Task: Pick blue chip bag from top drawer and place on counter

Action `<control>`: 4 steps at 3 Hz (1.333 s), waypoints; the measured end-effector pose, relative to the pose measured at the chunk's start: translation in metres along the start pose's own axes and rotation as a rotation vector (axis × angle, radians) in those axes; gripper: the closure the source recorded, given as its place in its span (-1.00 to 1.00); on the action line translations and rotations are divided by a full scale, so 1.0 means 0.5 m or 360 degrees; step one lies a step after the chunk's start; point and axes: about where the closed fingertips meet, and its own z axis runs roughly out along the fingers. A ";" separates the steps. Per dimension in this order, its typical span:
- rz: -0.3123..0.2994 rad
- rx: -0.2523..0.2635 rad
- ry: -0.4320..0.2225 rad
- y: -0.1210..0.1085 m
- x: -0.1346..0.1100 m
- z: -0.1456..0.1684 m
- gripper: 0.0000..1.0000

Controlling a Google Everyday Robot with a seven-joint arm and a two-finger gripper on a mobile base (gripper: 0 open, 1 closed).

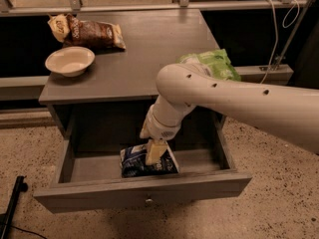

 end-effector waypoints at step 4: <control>0.0024 -0.0177 0.0101 0.031 0.024 0.058 0.09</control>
Offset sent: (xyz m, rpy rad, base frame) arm 0.0182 -0.0146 -0.0078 -0.0650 0.0132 -0.0088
